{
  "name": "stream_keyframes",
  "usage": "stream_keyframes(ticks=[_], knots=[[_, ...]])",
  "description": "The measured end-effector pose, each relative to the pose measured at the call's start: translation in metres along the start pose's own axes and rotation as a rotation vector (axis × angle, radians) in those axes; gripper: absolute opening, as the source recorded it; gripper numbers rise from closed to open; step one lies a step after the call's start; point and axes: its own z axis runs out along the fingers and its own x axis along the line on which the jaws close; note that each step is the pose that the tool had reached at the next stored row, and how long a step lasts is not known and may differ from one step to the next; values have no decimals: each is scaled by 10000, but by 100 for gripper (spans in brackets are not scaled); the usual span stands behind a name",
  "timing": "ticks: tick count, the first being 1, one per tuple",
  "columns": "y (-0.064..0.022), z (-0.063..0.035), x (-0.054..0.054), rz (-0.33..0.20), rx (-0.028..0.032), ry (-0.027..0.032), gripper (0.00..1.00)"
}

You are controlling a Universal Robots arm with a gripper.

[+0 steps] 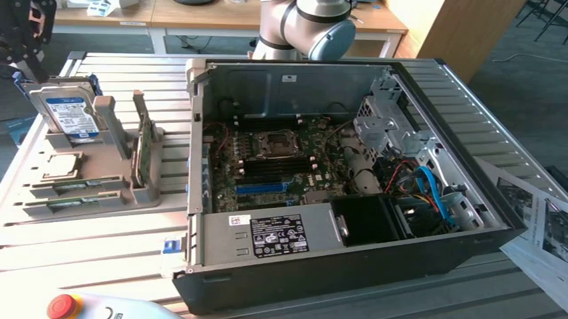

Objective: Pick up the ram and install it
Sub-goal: 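Pick up the ram and move it above insertion slot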

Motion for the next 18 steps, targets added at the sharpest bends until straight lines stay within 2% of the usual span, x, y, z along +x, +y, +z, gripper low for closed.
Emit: stream_keyframes(ticks=[18], knots=[[0, 5, 0, -2011, -7, 97, 11]])
